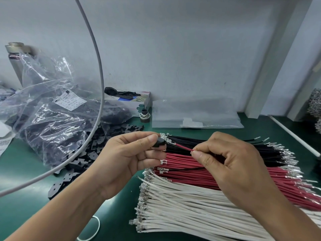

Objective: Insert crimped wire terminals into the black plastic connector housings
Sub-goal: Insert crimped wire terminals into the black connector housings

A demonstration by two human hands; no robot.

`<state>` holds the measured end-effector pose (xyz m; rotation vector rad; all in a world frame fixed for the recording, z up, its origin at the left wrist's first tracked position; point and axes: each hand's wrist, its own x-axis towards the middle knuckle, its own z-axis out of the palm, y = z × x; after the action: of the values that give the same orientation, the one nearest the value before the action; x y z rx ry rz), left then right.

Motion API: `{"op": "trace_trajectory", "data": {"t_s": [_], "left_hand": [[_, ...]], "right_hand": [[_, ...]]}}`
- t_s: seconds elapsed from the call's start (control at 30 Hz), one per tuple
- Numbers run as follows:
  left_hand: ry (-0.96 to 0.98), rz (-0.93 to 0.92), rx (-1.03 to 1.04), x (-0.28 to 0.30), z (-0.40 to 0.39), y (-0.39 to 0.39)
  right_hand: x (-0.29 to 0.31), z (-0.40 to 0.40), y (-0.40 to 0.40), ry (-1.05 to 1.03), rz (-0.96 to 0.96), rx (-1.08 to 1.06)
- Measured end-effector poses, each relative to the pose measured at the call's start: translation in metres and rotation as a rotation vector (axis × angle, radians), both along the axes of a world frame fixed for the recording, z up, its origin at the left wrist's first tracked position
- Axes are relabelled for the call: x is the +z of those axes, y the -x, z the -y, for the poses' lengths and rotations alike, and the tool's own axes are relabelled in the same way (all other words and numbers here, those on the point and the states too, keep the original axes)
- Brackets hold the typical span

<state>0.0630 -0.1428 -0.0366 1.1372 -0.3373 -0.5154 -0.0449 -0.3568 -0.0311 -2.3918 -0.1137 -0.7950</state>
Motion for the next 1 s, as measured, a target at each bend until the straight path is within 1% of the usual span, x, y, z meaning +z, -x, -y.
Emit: {"op": "trace_trajectory", "data": {"t_s": [0.3, 0.53, 0.73, 1.0], "left_hand": [[-0.041, 0.033, -0.023, 0.0025, -0.0005, 0.0017], [-0.066, 0.053, -0.026, 0.0049, -0.0013, 0.0039], [-0.064, 0.057, -0.019, 0.0058, -0.0022, 0.0034], [-0.088, 0.074, -0.029, 0.0057, -0.0028, 0.0032]], "right_hand": [[0.0018, -0.0022, 0.0011, 0.019, -0.023, -0.019], [0.0028, -0.0020, 0.0008, -0.035, -0.096, 0.011], [0.0041, 0.0003, 0.0013, -0.111, -0.083, 0.031], [0.0061, 0.0010, 0.0025, -0.003, -0.097, 0.041]]}}
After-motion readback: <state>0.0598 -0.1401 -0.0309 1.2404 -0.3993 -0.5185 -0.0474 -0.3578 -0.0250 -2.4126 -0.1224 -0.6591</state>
